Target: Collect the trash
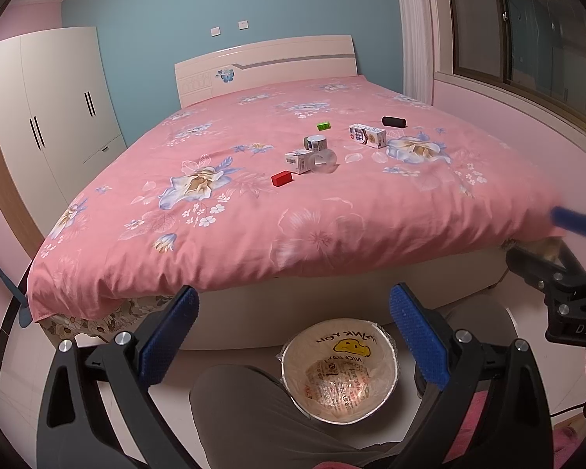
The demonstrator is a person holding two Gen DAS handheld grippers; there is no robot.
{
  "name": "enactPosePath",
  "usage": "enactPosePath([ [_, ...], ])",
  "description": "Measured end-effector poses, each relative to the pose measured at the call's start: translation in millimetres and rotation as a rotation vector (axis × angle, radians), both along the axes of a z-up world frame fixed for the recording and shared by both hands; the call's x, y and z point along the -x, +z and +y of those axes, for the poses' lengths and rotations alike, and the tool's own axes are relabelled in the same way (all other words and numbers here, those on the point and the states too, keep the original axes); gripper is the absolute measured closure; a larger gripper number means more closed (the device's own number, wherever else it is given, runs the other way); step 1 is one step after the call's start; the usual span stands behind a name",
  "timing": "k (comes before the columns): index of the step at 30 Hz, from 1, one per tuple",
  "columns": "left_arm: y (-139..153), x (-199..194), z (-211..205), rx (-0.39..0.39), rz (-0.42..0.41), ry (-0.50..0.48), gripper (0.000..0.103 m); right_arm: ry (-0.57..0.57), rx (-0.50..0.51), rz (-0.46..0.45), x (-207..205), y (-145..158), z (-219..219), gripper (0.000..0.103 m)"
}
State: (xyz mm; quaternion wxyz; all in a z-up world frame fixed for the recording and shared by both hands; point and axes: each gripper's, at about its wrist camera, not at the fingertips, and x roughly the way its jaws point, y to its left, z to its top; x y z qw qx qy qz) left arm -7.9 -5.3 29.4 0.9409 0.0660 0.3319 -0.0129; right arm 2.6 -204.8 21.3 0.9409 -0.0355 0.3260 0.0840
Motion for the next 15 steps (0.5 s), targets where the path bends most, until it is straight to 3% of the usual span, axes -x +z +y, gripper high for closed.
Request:
enactPosePath([
  [15,-3.6,0.1,2.2,0.014,0.017,-0.015,0.003,0.002,-0.003,0.003,1.1,-1.2,0.7,0.007],
])
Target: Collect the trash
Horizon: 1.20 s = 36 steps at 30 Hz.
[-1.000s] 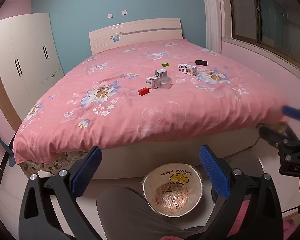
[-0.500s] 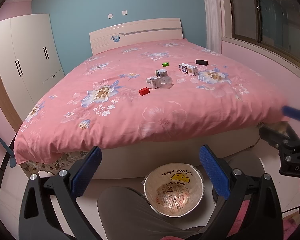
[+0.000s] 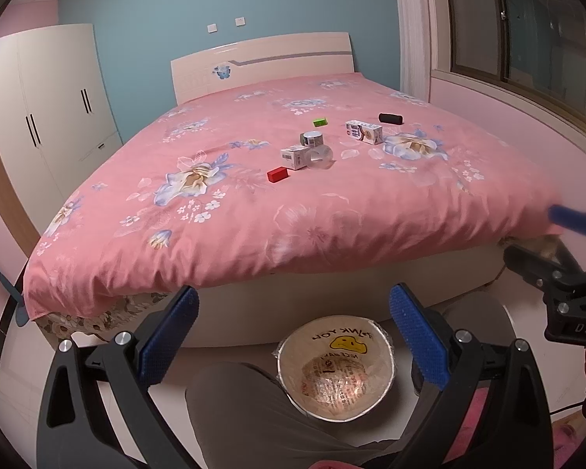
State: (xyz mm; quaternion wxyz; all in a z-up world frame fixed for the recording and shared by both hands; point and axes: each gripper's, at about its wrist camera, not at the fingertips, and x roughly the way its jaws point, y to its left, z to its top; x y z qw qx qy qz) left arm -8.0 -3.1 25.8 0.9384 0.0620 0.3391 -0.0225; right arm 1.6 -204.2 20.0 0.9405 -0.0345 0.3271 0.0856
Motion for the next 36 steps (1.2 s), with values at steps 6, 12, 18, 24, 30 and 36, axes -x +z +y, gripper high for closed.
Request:
enactPosePath([
  [6,-3.7,-3.6,0.2,-0.002,0.010,-0.004,0.003,0.007,0.003,0.012,-2.9,-2.8,2.3,0.007],
  [12,-2.9,-25.6,4.9,-0.015,0.015,0.011,0.003,0.012,0.019,0.002,-15.0,-0.6,4.0,0.007],
  [18,3.8,-68.3,14.8,-0.015,0.019,0.047,0.003,0.016,0.042,-0.008,-49.0,9.9,3.0,0.007],
  [24,5.6,-123.8,17.1,-0.024,0.048,0.047,0.003,0.010,0.048,0.000,-98.3,20.9,-5.7,0.007],
  [30,-3.0,-188.4,20.0,-0.044,0.082,0.042,0.003,-0.003,0.091,-0.002,-162.8,29.2,-10.5,0.007],
  [36,-16.8,-248.0,26.4,-0.042,0.112,0.044,0.003,-0.021,0.114,0.007,-240.6,30.4,-18.6,0.007],
])
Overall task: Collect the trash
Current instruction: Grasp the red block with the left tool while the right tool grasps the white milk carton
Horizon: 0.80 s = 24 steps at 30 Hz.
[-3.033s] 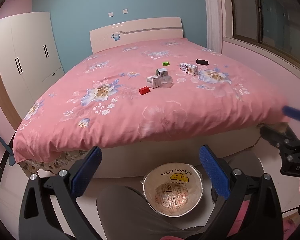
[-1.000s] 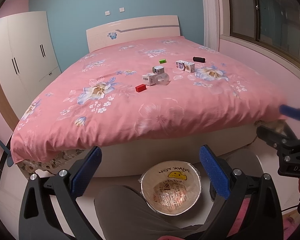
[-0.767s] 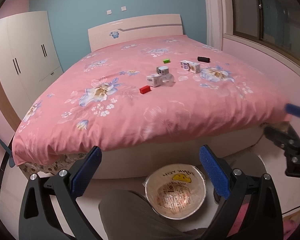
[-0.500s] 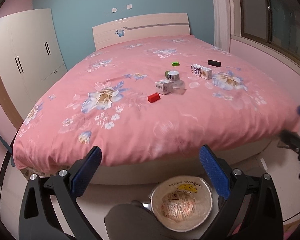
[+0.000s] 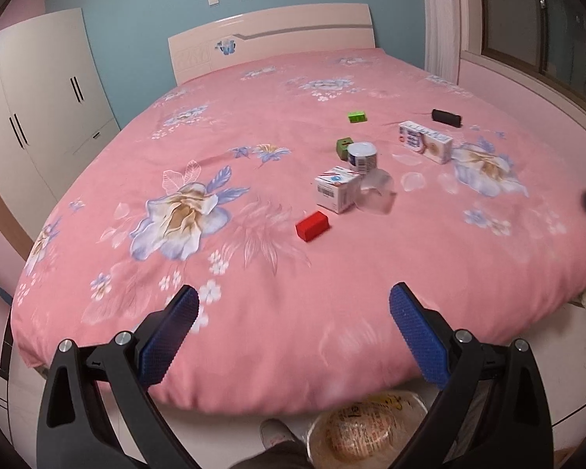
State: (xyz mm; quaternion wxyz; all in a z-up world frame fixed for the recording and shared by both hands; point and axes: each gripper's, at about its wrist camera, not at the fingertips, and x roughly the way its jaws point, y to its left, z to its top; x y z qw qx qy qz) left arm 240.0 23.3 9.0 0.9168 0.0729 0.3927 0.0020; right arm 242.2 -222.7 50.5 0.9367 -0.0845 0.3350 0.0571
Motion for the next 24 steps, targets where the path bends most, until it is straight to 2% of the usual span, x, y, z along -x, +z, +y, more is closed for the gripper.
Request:
enactPosePath([
  [6,-26.3,-63.6,6.8,0.011,0.058,-0.020,0.003,-0.004,0.019,0.032,-90.8,-16.6,-8.7,0.007],
  [14,-71.9,-136.6,6.2,0.026,0.130,-0.081,0.004,0.002,0.002,0.146,-207.2,-77.5,-25.7,0.007],
  [16,-87.2,-153.1,6.1,0.047,0.171,-0.088,0.012,0.001,0.004,0.168,-230.4,-94.9,-28.9,0.007],
  [17,-92.1,-158.4,6.4,0.053,0.182,-0.092,0.021,0.005,-0.004,0.185,-241.9,-102.9,-30.4,0.007],
  [20,-108.9,-174.6,6.4,0.046,0.209,-0.098,0.026,0.017,-0.034,0.222,-274.0,-121.7,-32.7,0.007],
  [22,-118.3,-182.3,4.8,0.052,0.222,-0.111,0.033,0.024,-0.044,0.240,-290.6,-129.5,-32.8,0.007],
  [24,-121.1,-185.6,2.5,0.066,0.220,-0.122,0.044,0.027,-0.044,0.261,-306.4,-136.6,-30.8,0.007],
])
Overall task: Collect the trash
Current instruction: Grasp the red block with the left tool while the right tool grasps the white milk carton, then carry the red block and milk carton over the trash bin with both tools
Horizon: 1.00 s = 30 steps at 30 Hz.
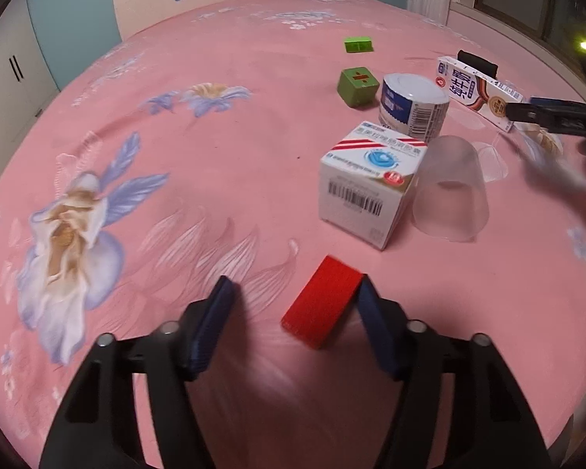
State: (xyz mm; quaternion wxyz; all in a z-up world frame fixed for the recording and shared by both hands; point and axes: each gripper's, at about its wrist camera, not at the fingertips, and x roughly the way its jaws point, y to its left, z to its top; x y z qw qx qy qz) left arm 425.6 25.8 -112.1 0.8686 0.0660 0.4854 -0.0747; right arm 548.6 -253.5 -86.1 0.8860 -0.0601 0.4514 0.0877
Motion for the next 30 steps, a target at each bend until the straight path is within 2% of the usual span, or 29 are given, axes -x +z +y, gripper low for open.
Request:
enactPosePath([
  [2,-1.4,-1.7,-4.3,-0.012,0.003,-0.015,0.050,-0.001,-0.006,0.016,-11.1,-5.6,1.8,0.007],
  [3,-2.9,-2.2,-9.1,-0.042,0.009,-0.022,0.051,-0.001,-0.009,0.027,-16.8,-8.7,2.4,0.009],
  [4,-3.1,-2.8,-12.3,-0.054,0.010,-0.027,0.052,0.000,-0.007,0.040,-22.3,-12.6,3.6,0.022],
  [5,-2.9,-2.4,-12.6,-0.047,0.014,-0.034,0.061,0.007,-0.005,0.058,-26.5,-16.7,5.1,0.040],
  [6,-2.3,-1.7,-14.0,-0.035,0.016,-0.043,0.068,0.013,-0.009,0.079,-29.2,-20.8,5.6,0.049],
  [7,-1.9,-0.5,-16.3,-0.030,0.017,-0.052,0.071,0.016,-0.013,0.103,-31.4,-25.6,6.2,0.063],
  [8,-1.9,0.7,-16.1,-0.020,0.018,-0.062,0.081,0.018,-0.016,0.111,-31.4,-27.9,7.0,0.064],
  [13,2.2,7.8,-14.8,-0.015,0.026,-0.054,0.081,0.025,-0.053,0.083,-20.8,-16.4,8.0,0.065],
  [18,15.7,23.0,-7.8,-0.021,0.020,-0.031,0.081,0.036,-0.070,0.044,5.5,7.9,8.9,0.066],
  [24,49.4,51.8,-1.9,-0.025,-0.030,-0.014,0.081,0.051,-0.106,-0.006,50.3,45.2,7.8,0.066],
  [30,99.8,93.6,-0.9,-0.027,-0.111,-0.016,0.081,0.091,-0.150,-0.075,112.2,96.4,9.8,0.066],
])
